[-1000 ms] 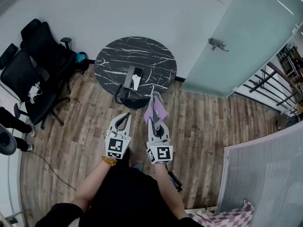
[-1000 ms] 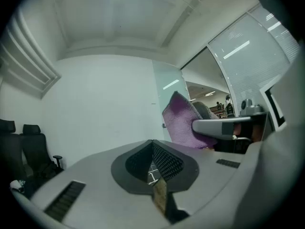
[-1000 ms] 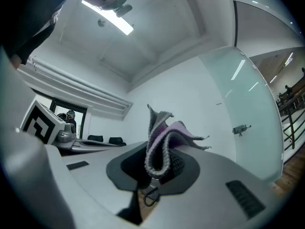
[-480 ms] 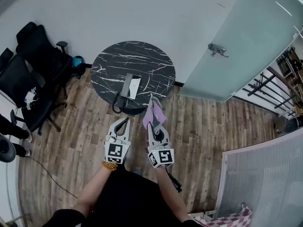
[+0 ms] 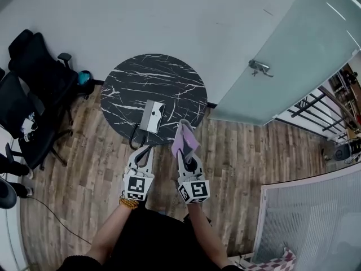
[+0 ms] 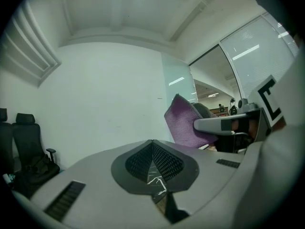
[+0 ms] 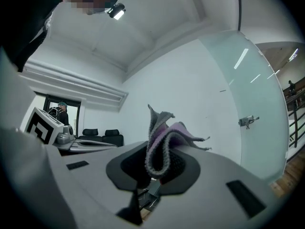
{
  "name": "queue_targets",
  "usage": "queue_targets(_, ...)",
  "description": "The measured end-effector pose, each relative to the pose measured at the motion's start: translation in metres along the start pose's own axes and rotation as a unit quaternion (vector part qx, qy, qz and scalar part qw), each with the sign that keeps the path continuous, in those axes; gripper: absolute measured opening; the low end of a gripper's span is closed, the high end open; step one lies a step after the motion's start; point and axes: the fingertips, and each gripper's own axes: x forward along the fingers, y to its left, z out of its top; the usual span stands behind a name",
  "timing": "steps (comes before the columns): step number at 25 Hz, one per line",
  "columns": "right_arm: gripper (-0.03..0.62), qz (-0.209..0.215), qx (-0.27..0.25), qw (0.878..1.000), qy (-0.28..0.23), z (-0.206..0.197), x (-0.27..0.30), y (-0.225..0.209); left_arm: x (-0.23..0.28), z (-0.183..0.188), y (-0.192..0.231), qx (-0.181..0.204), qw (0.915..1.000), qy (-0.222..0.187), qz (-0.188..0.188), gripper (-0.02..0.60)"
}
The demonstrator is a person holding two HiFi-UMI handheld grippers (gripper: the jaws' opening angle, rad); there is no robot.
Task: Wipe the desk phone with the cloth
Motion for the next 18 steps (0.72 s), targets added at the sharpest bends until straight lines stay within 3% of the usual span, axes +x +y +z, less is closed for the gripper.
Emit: queue_targets(18,0.055,-0.04,-0.025,0.998,0.031,0.0,0.155,-0.035,0.112,-0.007,0.122,-0.02,0.999,0.014,-0.038,0.012)
